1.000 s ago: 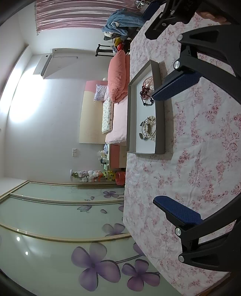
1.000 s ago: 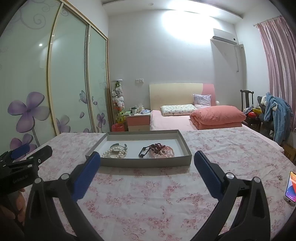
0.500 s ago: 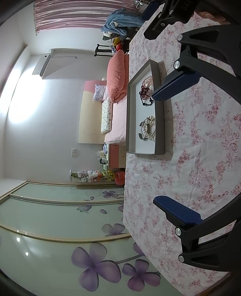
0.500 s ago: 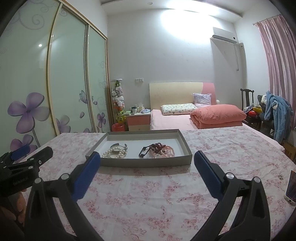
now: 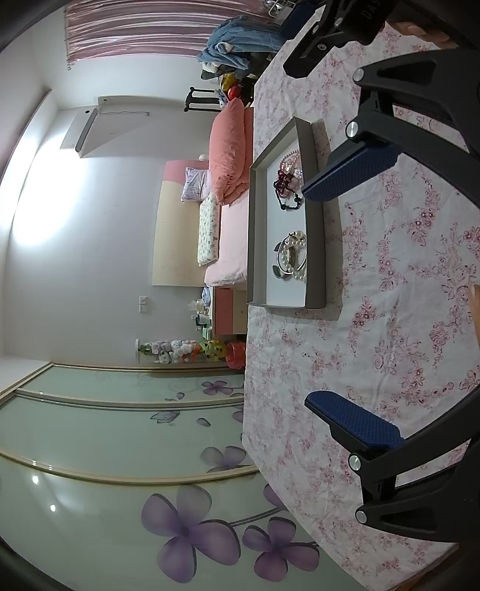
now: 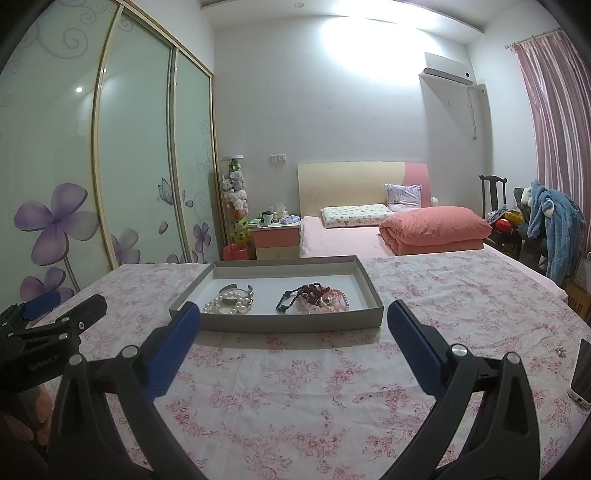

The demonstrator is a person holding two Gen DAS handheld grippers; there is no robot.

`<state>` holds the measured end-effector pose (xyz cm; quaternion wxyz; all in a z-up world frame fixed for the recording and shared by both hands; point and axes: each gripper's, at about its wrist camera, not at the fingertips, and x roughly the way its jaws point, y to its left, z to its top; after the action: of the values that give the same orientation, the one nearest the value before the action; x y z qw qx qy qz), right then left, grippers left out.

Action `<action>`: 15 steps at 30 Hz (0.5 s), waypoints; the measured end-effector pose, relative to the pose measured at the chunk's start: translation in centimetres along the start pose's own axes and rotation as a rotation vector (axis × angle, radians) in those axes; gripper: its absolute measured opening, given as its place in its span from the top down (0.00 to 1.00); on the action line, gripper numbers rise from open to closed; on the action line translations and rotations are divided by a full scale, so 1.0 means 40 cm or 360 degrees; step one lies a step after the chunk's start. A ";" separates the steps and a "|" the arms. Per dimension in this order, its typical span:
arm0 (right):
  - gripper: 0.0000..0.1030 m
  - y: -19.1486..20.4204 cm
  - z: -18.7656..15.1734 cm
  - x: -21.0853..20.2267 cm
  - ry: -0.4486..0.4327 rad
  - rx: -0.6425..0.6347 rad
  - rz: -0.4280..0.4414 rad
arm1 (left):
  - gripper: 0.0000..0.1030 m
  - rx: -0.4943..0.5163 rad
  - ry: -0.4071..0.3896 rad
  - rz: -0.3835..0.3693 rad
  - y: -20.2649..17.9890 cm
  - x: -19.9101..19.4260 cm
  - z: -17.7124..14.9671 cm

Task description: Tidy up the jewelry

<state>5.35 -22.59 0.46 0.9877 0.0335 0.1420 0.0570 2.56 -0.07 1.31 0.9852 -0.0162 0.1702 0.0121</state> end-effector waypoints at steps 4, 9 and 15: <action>0.04 0.000 0.000 0.000 0.0002 -0.0001 0.0001 | 0.02 0.0002 0.0003 0.0001 0.001 0.001 -0.001; 0.04 -0.002 -0.008 0.004 0.0011 0.0002 0.0001 | 0.02 0.0002 0.0004 0.0001 0.000 0.002 -0.002; 0.04 -0.003 -0.012 0.008 0.0017 0.0006 0.0000 | 0.02 0.0008 0.0015 0.0000 0.003 0.006 -0.009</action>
<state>5.52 -22.63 -0.09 0.9868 0.0350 0.1473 0.0570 2.66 0.02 0.90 0.9844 -0.0138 0.1748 0.0117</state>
